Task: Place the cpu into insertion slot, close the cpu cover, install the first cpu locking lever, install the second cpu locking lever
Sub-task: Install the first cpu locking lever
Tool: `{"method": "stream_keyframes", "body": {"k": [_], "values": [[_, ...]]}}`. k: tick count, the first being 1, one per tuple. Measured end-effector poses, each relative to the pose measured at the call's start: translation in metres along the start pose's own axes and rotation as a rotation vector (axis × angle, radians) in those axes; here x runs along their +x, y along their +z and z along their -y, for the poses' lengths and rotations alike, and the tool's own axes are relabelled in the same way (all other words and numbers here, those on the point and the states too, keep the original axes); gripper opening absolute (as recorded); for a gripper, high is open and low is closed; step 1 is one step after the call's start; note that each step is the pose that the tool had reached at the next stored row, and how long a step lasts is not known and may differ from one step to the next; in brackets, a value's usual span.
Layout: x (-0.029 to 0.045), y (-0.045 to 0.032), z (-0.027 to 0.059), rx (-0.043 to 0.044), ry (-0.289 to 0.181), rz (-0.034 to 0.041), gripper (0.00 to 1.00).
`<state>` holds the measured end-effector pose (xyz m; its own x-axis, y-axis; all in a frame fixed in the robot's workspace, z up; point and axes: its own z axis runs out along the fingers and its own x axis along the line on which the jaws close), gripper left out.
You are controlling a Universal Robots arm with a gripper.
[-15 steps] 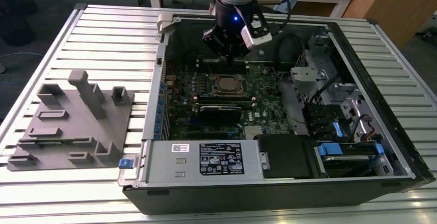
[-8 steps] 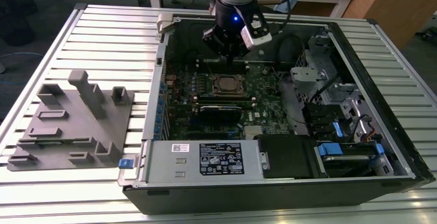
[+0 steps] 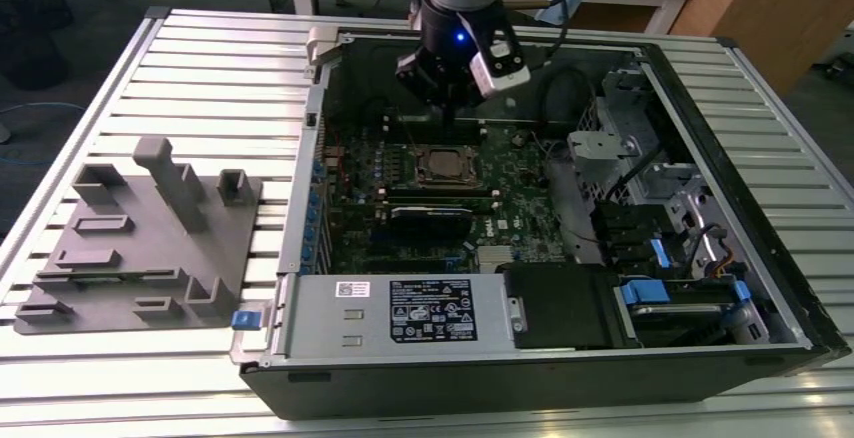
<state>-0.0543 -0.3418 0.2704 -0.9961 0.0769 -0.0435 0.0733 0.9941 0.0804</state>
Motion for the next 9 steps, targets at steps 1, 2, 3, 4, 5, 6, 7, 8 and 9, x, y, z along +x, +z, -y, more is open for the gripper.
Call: {"method": "stream_keyframes", "body": {"k": [1, 2, 3, 4, 5, 6, 7, 8, 9], "values": [[0.0, 0.0, 0.0, -0.0058, 0.0, -0.0005, 0.11], [0.0, 0.0, 0.0001, -0.0114, 0.001, -0.0008, 0.11], [0.0, 0.0, 0.0001, -0.0169, 0.001, -0.0012, 0.11], [0.0, -0.0001, 0.0002, -0.0219, 0.001, -0.0016, 0.11], [0.0, -0.0001, 0.0003, -0.0265, 0.001, -0.0019, 0.11], [0.0, 0.0, 0.0003, -0.0314, 0.002, -0.0022, 0.11], [0.0, 0.0, 0.0004, -0.0357, 0.002, -0.0025, 0.11], [0.0, -0.0001, 0.0004, -0.0397, 0.002, -0.0029, 0.11], [0.0, -0.0001, 0.0005, -0.0432, 0.002, -0.0031, 0.11]]}}
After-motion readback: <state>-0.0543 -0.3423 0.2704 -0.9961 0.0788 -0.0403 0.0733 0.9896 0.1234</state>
